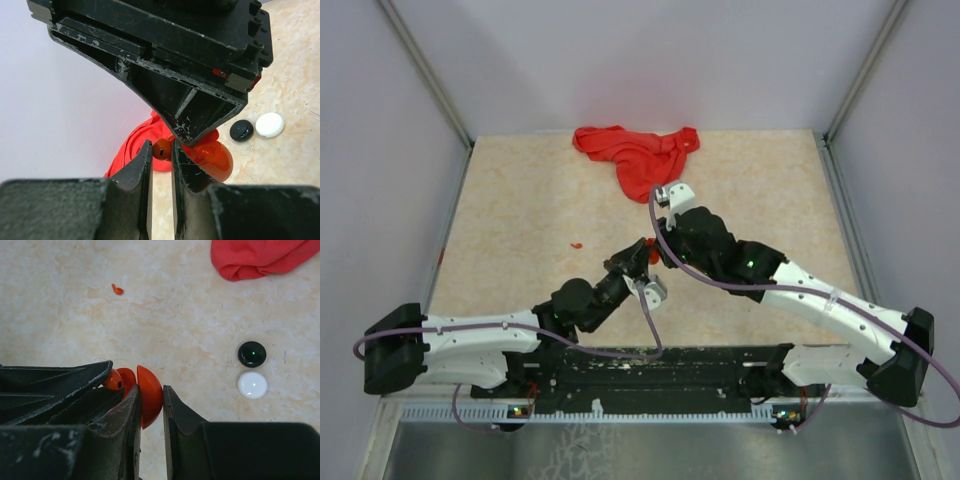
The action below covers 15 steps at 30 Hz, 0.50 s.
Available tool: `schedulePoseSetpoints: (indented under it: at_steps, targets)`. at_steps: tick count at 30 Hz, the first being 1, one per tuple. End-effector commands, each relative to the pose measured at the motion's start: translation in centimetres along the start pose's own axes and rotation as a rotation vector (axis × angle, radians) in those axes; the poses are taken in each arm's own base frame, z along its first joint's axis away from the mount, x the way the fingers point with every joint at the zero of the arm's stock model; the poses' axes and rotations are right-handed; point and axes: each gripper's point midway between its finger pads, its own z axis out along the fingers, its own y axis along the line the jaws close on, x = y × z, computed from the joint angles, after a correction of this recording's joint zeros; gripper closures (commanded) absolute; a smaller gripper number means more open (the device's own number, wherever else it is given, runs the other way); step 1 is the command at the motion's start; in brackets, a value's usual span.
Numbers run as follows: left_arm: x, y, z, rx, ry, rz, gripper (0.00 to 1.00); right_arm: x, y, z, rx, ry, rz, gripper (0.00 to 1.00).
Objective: Insert the wireless bluetooth earbuds into the charging case
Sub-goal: Place the earbud in the charging case.
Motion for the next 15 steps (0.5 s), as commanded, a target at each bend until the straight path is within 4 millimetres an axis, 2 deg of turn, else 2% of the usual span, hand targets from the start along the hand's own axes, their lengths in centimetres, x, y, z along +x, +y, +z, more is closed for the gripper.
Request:
schedulePoseSetpoints:
  at_steps: [1, 11, 15]
  targets:
    - [-0.7, 0.3, 0.0, -0.006, -0.011, 0.000, 0.93, -3.8, 0.7, -1.0, -0.013, -0.106, 0.014, 0.92]
    - [-0.4, -0.8, 0.1, 0.028, 0.015, 0.040, 0.92, -3.9, 0.3, -1.1, 0.009, -0.114, 0.014, 0.92]
    - [-0.2, -1.4, 0.0, 0.042, 0.031, 0.050, 0.88, -3.8, 0.3, -1.0, 0.014, -0.111, 0.012, 0.92]
